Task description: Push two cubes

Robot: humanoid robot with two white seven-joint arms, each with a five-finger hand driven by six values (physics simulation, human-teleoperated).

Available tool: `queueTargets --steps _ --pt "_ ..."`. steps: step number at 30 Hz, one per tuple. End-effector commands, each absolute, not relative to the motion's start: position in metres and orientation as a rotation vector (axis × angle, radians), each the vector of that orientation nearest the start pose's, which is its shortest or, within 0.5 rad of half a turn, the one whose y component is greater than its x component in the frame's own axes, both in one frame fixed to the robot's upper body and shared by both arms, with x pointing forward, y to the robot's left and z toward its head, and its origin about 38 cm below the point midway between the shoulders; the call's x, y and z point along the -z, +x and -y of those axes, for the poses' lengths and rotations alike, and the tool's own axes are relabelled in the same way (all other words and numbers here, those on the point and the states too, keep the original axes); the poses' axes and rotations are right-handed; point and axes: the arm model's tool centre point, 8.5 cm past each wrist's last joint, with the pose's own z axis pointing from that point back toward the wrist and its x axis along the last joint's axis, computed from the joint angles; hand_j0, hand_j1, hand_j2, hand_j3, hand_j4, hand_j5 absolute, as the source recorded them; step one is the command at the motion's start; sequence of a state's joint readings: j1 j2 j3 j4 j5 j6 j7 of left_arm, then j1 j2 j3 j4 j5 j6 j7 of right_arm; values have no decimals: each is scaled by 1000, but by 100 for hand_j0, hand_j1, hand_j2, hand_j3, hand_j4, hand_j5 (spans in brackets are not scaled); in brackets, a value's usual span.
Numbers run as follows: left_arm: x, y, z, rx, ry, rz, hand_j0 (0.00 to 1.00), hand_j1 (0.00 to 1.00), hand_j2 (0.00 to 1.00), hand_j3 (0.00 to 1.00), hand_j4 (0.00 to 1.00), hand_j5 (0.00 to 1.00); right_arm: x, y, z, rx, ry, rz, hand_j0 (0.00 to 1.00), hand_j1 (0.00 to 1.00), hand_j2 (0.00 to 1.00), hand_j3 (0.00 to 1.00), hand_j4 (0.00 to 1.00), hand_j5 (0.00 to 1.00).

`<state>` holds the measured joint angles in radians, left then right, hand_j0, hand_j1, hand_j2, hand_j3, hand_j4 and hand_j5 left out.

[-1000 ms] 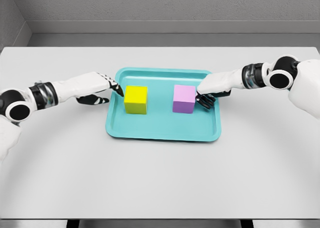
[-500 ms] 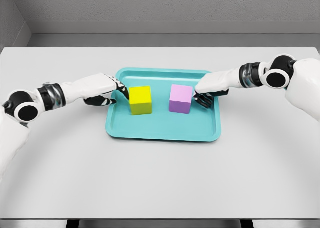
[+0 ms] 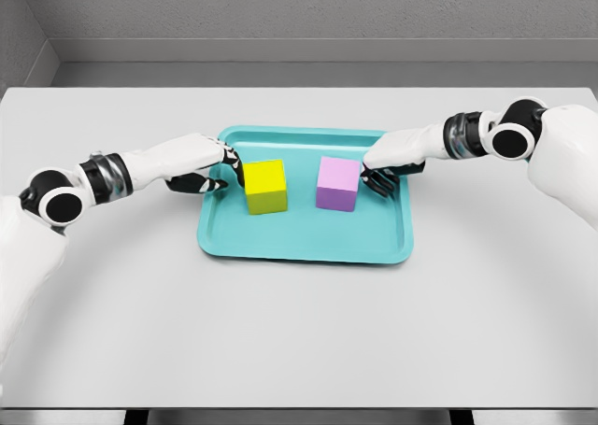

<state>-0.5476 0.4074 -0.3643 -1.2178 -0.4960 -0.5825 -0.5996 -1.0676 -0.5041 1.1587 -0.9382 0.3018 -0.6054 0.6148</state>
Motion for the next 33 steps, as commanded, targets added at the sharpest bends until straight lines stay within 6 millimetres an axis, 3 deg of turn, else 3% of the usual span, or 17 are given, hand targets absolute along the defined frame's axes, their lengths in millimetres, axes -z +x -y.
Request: queueTargets --steps 1,12,33 --pt "-143 464 -236 1852 239 1490 60 60 60 60 60 60 -165 515 215 -2278 -188 1067 12 12 12 12 12 12" --pt "-151 467 -250 1846 269 1482 60 60 60 60 60 60 -169 517 210 -2278 -195 1075 12 12 12 12 12 12" --pt "-142 474 -229 1817 218 1501 57 57 57 57 57 57 -172 518 199 -2286 -191 1092 12 12 12 12 12 12"
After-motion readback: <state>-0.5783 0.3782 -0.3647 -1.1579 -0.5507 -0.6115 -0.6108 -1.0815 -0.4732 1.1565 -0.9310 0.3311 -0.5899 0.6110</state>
